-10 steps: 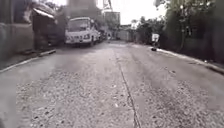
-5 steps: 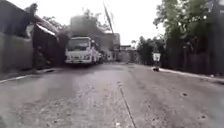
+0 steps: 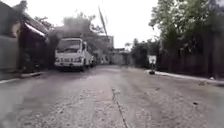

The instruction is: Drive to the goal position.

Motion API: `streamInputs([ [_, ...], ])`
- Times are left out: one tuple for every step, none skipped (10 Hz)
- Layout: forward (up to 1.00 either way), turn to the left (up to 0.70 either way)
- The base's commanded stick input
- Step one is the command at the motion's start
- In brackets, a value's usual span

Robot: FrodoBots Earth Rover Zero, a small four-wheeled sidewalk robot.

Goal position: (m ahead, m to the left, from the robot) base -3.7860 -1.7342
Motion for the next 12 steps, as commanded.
streamInputs([
  [1.0,-0.27],
  [1.0,-0.27],
  [1.0,-0.27],
  [1.0,-0.27],
  [1.0,-0.27],
  [1.0,-0.27],
  [1.0,-0.27],
  [1.0,-0.27],
  [1.0,-0.27],
  [1.0,-0.27],
  [1.0,-0.19],
  [1.0,0.0],
])
